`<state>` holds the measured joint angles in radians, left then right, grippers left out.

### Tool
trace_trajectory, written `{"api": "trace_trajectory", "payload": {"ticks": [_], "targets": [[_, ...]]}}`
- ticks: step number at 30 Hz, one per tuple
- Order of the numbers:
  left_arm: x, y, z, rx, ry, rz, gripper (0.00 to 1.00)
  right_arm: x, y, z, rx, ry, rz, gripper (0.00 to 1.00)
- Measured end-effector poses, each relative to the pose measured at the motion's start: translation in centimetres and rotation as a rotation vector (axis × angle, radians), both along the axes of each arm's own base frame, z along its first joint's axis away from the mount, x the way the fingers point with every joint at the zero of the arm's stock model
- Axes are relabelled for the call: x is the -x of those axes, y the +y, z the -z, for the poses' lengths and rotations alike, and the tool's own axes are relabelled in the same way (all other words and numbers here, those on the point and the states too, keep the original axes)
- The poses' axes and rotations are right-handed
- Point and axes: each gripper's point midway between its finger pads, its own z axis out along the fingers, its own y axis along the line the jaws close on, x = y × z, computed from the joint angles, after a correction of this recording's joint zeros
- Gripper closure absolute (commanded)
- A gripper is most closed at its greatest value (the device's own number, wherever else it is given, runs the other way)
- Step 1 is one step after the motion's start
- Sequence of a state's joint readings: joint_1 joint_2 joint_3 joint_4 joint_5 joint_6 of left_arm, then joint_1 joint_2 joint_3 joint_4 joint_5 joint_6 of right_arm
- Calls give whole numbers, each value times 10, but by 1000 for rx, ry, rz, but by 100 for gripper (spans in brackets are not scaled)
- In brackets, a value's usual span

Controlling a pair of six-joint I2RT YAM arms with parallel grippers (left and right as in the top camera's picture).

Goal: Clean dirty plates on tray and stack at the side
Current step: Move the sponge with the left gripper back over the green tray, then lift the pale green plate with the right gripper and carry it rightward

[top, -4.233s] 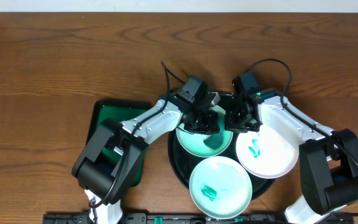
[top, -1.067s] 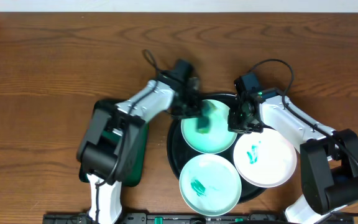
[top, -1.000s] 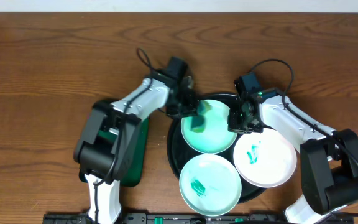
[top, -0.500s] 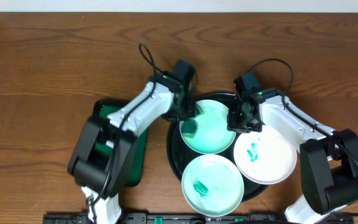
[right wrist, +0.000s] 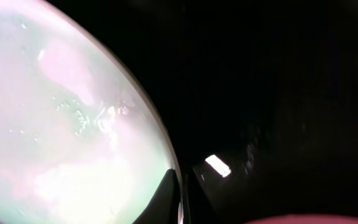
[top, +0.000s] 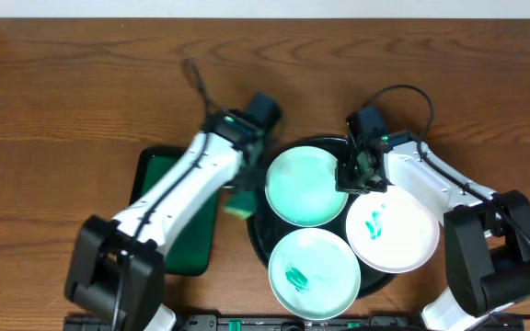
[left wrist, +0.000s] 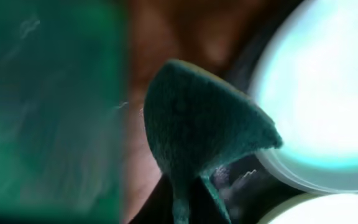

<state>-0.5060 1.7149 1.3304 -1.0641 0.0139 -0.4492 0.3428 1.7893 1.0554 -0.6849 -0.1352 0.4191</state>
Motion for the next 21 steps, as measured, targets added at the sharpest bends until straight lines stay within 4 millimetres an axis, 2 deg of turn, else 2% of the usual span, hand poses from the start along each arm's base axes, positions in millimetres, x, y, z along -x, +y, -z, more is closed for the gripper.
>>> {"api": "trace_trajectory", "payload": {"ticks": [3,6,8,15,18,21], "targets": [[9,37,-3,-56,71,-100,93,-4,1,-1,-2,-20,-28,99],[16,63,-4,-87,127,-171,93,-7,3,-5,-3,-39,-64,99],[17,74,-4,-90,147,-203,93,-13,5,-15,-9,-76,-91,99],[14,97,-4,-50,172,-261,93,-32,4,-83,-6,-293,-160,99],[13,101,-4,-45,174,-259,93,-31,-5,-114,27,-382,-184,99],[12,104,-4,-40,172,-256,93,-27,-12,-136,81,-453,-211,99]]}}
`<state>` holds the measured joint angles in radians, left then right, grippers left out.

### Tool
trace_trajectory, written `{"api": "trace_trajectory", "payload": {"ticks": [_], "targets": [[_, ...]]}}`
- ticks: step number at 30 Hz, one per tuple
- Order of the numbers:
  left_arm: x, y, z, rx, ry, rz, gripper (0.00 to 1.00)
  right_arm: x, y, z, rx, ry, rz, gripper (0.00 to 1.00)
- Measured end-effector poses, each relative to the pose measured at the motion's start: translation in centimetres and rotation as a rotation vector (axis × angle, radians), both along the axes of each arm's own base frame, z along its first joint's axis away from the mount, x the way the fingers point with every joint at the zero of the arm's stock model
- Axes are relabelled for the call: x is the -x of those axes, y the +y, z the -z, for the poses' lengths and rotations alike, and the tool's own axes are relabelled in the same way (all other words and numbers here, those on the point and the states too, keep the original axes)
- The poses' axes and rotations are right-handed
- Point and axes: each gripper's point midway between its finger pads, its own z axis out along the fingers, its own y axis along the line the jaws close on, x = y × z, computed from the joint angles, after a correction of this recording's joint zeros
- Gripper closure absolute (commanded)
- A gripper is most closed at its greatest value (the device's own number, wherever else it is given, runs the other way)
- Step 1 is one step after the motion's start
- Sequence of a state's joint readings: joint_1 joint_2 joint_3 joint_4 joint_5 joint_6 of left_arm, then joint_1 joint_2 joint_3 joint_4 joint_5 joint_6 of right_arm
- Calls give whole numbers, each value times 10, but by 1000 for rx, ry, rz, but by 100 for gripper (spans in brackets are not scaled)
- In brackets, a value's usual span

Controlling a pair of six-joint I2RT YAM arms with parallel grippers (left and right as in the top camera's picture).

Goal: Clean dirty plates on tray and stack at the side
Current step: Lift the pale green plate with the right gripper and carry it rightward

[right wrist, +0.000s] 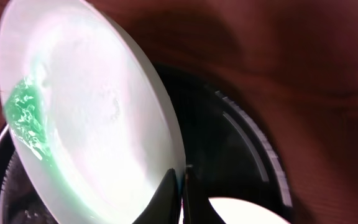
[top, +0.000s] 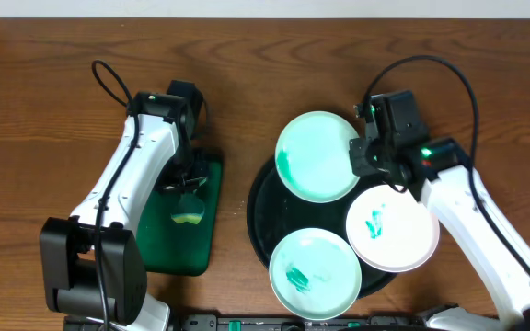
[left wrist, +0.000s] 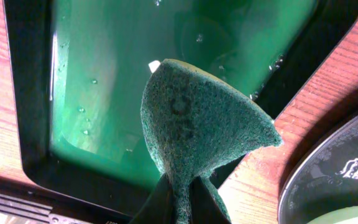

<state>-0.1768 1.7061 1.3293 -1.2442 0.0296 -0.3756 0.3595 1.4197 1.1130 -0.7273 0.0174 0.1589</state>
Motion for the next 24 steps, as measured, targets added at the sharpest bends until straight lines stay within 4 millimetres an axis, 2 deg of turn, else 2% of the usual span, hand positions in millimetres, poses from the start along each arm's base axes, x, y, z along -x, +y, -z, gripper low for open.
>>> {"api": "trace_trajectory", "payload": {"ticks": [3,8,15,24], "targets": [[-5,0,1,7,-19,6,93,8,-2,-25,69,-89,-26,99],[-7,-1,2,13,-29,10,93,19,3,-48,187,-195,-66,99],[-6,-2,3,19,-23,23,93,30,9,-61,434,-297,-127,99],[-9,-3,4,24,-34,30,93,27,2,-72,747,-376,-160,99]]}}
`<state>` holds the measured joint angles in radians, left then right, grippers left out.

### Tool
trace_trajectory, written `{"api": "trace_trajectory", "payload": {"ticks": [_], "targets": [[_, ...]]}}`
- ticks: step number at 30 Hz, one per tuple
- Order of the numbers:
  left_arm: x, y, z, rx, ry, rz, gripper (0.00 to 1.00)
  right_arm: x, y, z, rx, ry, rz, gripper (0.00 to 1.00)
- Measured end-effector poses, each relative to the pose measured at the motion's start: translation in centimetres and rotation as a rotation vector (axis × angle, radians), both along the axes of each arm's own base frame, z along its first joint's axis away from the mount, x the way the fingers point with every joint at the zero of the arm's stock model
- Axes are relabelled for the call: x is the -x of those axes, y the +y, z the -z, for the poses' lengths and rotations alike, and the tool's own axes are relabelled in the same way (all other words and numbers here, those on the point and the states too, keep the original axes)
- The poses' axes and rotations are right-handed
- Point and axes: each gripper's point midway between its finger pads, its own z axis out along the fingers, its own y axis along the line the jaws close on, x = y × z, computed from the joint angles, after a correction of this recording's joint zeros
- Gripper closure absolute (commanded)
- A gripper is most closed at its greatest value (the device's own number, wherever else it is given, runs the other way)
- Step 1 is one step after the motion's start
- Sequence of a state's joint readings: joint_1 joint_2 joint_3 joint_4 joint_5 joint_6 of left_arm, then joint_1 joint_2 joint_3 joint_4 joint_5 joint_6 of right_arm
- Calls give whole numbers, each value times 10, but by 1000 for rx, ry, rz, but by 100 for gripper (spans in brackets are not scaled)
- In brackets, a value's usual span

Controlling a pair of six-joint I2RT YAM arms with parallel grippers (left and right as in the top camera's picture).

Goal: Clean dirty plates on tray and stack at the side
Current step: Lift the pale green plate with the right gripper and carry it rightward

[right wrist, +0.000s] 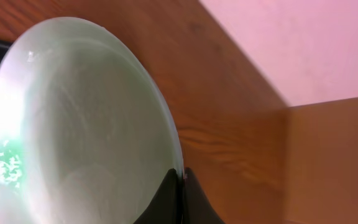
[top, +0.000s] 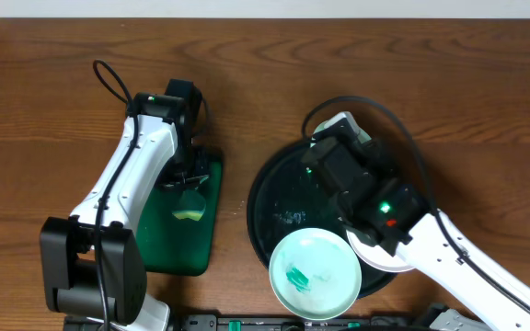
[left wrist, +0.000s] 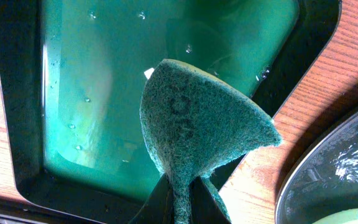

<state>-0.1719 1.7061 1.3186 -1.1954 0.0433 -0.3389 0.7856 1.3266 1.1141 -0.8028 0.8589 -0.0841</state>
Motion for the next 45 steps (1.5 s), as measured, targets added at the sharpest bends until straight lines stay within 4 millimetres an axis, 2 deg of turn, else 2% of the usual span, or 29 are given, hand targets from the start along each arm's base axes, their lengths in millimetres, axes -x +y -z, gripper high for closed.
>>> {"api": "trace_trajectory", "payload": {"ticks": [8,14,25,38,41,45], "targets": [[0,-1,0,3,-2,0,93,2,3,-16,245,-72,-32,99],[-1,-1,0,3,-2,0,93,5,14,-31,383,-126,-69,99],[-1,-1,0,3,-2,0,93,9,16,-40,479,-140,-92,99],[-1,-1,0,3,-2,0,93,9,17,-40,453,-149,-85,99],[-1,-1,0,3,-2,0,93,10,22,-30,366,-130,-92,99],[-1,-1,0,3,-2,0,93,15,32,-3,123,-61,-77,99]]}}
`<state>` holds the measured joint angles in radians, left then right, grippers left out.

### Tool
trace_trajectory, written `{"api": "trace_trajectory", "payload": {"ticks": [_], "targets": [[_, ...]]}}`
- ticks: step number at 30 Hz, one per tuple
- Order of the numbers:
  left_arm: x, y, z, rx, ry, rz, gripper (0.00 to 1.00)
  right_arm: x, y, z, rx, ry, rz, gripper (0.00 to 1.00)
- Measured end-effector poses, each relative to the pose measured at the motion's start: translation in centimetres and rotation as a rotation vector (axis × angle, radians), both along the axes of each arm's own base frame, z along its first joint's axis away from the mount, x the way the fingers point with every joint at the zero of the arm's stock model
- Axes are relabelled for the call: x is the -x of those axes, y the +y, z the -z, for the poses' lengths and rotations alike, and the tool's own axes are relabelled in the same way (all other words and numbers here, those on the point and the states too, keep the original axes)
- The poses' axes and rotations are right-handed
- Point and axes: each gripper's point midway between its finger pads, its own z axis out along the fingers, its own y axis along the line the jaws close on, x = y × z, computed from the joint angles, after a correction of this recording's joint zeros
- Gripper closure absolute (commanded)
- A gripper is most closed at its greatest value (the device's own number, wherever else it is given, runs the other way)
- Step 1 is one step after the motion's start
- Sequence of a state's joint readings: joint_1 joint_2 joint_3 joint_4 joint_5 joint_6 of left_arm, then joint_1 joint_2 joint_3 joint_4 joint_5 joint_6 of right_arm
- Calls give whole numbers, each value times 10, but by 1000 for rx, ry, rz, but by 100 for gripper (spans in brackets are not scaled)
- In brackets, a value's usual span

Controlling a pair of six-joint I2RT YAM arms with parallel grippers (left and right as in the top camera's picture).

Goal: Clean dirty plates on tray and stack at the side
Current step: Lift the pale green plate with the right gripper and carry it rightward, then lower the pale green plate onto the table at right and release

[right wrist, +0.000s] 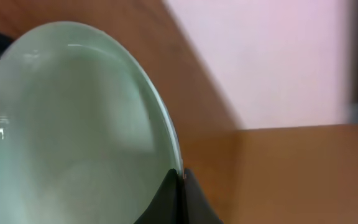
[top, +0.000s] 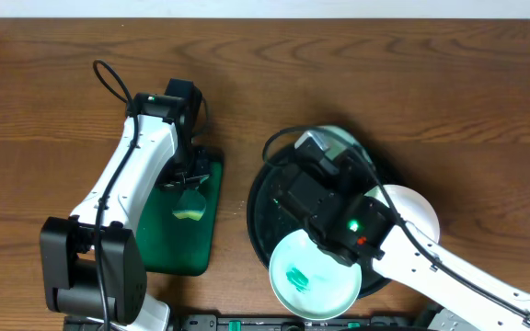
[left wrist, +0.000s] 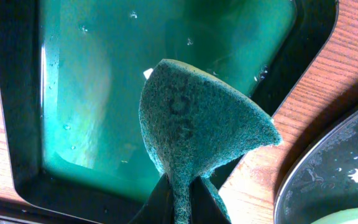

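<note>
My left gripper (left wrist: 181,196) is shut on a green scouring sponge (left wrist: 197,124) and holds it over the green water basin (left wrist: 17,124). In the overhead view the sponge (top: 190,204) hangs over the basin's right half. My right gripper (right wrist: 180,180) is shut on the rim of a pale green plate (right wrist: 73,124), held up on edge in the air. The right arm (top: 339,216) is raised close to the overhead camera and covers much of the round black tray (top: 261,200). A plate with a green smear (top: 313,274) lies at the tray's front. A white plate (top: 417,213) is partly hidden.
The basin (top: 155,248) stands left of the round tray with a strip of bare wood between them. A pale wall and wooden table top show behind the lifted plate. The left arm's cable (top: 109,78) loops over the table at the back left.
The right arm has shifted toward the front left with the plate and hides more of the tray. The green smear no longer shows in the right wrist view. The left gripper and sponge have hardly moved.
First the sponge was beside the back plate on the tray while my right gripper held that plate's rim. Then the sponge hung over the basin and the plate was lifted at the tray's back. After that the plate stood on edge high above the tray, as it does now.
</note>
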<state>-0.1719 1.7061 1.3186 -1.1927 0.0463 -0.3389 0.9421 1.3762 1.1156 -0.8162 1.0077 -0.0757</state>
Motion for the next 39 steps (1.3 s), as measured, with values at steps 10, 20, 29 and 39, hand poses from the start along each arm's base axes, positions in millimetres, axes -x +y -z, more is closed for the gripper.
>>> {"api": "trace_trajectory", "payload": {"ticks": [10,20,29,39], "targets": [[0,0,0,0,0,0,93,-20,-38,51,-606,193,364,99],[0,0,0,0,0,0,93,-48,-165,69,-1039,211,795,99],[0,0,0,0,0,0,93,-18,-306,70,-1267,20,1138,99],[1,-4,0,23,4,-2,93,1,-393,123,-1323,-60,1379,99]]}}
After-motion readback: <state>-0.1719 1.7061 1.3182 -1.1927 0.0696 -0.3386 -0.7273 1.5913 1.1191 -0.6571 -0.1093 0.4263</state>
